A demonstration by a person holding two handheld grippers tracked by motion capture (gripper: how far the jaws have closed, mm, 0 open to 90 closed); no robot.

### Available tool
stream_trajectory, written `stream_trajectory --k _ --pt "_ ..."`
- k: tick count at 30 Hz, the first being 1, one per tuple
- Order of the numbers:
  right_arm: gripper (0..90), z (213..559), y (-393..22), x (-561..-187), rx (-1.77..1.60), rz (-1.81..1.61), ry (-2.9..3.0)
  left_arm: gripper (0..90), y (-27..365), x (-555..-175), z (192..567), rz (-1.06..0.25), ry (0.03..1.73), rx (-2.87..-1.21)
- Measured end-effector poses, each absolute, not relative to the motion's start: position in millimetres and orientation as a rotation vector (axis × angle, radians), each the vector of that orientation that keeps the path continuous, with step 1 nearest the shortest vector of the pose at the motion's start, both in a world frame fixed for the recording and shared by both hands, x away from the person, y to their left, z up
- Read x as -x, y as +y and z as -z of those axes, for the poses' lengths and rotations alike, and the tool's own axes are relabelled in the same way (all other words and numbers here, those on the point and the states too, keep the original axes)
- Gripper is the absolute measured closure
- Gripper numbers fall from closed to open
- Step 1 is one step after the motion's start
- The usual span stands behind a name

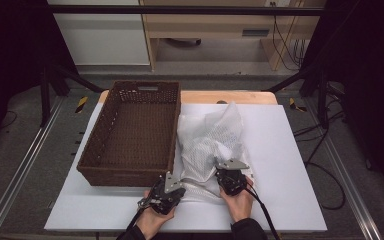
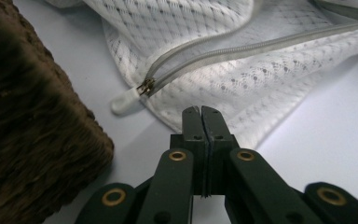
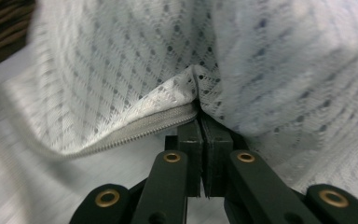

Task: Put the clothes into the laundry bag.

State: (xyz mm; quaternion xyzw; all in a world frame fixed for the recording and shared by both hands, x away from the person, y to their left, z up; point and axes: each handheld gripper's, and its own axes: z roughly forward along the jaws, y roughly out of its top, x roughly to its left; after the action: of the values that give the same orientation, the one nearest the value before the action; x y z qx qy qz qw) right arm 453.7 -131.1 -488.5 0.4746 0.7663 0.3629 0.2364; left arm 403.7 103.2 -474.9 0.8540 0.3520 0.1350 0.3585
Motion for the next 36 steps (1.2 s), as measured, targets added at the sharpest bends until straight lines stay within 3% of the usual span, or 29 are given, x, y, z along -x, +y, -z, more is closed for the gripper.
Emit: stream_trajectory --k 6,9,13,17,19,21,25,33,36 --pt "86.7 488.8 -137.2 -461.2 -1.371 -0.976 2.023 89.5 111.7 -399.0 475.3 -0.313 0.889 -2.211" --pt "73.8 482.2 -147.7 -450.0 -1.355 -1.085 2.065 89.4 111.6 -399.5 475.8 -0.319 0.886 -2.208" --pt "62.4 464.9 -175.5 -427.6 -1.317 -1.152 2.039 89.1 113.5 -401.3 474.9 -0.325 0.896 -2.195" --pt "52.3 467.8 -196.6 -428.2 -1.317 -1.054 2.053 89.0 115.5 -403.3 474.8 -0.327 0.904 -2.195" --pt "52.6 475.4 -201.0 -431.8 -1.336 -1.039 2.072 89.0 115.7 -404.1 475.5 -0.326 0.904 -2.199" --pt "58.8 484.0 -201.3 -436.1 -1.336 -0.993 2.101 88.9 116.1 -404.9 475.8 -0.324 0.902 -2.2" --pt "88.3 485.5 -201.5 -437.1 -1.326 -0.934 2.086 88.9 116.6 -405.1 476.0 -0.325 0.904 -2.195" --pt "90.0 460.7 -229.1 -412.4 -1.336 -1.038 2.081 88.8 117.8 -405.7 475.8 -0.34 0.919 -2.19" --pt "90.0 465.6 -239.1 -405.9 -1.362 -1.019 2.138 88.6 117.0 -405.6 477.0 -0.344 0.918 -2.193"
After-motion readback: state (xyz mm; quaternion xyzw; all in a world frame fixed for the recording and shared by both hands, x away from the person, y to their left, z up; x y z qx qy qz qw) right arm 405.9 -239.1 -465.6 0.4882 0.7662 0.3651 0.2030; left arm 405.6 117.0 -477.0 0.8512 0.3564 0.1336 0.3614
